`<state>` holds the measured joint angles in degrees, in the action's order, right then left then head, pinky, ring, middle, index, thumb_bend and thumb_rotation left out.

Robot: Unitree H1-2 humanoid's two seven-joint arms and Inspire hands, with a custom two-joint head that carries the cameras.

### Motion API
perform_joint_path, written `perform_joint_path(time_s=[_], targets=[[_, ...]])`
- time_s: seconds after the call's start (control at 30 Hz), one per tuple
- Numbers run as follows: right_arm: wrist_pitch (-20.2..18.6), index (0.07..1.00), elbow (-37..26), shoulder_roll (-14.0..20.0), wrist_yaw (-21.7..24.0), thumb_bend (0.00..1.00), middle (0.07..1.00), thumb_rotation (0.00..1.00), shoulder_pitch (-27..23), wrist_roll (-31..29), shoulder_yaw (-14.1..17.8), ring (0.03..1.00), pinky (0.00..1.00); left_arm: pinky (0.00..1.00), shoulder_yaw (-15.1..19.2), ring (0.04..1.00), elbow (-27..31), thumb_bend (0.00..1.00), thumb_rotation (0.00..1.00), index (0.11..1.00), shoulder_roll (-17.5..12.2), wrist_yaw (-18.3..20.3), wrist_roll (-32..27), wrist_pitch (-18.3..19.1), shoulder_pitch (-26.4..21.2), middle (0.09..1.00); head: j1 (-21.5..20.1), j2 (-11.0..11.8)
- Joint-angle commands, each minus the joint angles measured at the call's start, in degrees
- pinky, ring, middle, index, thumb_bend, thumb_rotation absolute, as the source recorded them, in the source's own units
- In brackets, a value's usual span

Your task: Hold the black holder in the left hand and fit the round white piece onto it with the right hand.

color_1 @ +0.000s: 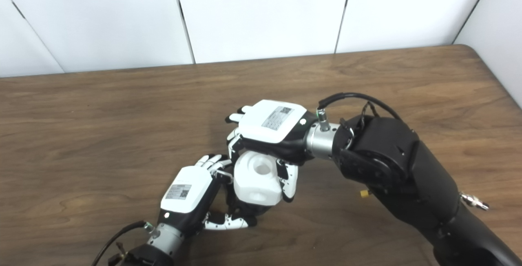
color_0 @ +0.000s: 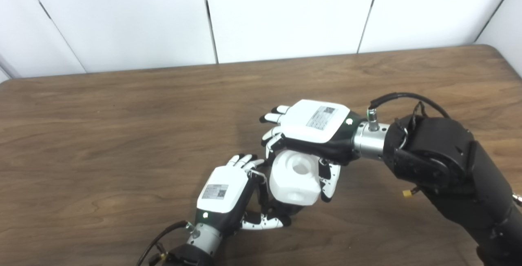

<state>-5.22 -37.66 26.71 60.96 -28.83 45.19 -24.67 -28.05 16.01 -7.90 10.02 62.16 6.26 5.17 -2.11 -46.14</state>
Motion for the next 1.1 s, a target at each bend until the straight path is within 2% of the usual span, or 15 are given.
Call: perform_joint_path(time_s=[0.0,0.6,1.07], targets=[[1.44,0.482,-0.55,-0.51,-1.61,0.52,0.847,0.13,-1.26,1.02,0.51,0.983,1.00,0.94,-0.85,0.912,-3.05,0.51,0.05,0.490,-0.45,4.69,2.73,3.01,0.90,0.825,0.01,-0.14],[3.34,0.481,-0.13,-2.12,-2.13,0.52,0.830,0.13,0.00,1.55,0.81,0.965,0.98,0.93,-1.50,0.905,-3.30,0.52,0.06,0.490,-0.17,3.93,3.13,2.97,0.77,0.822,0.30,-0.22],[2.83,0.481,-0.56,-2.25,-1.08,0.52,0.826,0.13,-0.29,0.36,1.00,0.973,0.99,0.93,-1.57,0.905,-3.96,0.52,0.05,0.490,0.04,3.39,3.00,2.78,0.42,0.818,0.30,-0.18]])
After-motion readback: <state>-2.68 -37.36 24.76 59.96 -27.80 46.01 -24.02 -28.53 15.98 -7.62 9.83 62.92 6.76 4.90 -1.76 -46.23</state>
